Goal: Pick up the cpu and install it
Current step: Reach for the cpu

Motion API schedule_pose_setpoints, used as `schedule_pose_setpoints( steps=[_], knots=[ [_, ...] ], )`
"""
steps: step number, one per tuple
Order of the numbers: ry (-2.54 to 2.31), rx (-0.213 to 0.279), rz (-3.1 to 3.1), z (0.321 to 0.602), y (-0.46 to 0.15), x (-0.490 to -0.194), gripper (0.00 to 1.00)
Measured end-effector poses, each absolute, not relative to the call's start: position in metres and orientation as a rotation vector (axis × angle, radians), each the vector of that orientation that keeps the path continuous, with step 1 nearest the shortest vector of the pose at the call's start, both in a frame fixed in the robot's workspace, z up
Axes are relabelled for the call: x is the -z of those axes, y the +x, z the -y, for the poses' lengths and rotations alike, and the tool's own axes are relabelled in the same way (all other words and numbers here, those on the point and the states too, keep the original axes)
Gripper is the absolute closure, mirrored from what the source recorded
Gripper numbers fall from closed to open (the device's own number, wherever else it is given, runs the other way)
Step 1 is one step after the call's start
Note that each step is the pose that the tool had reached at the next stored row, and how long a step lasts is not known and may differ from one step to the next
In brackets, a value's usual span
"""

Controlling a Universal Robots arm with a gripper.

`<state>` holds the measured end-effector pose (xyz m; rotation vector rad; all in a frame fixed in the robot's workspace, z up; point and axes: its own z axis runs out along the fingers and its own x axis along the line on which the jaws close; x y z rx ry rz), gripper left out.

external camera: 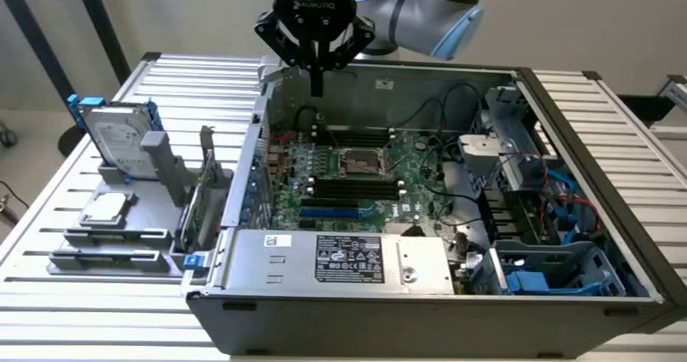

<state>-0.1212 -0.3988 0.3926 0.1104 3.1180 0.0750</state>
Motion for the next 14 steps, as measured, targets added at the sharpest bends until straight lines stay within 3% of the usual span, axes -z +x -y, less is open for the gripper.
schedule_pose_setpoints(
  steps=[14],
  knots=[
    [0.11,-0.075,-3.118,0.374,-0.15,-0.393,0.9]
  ],
)
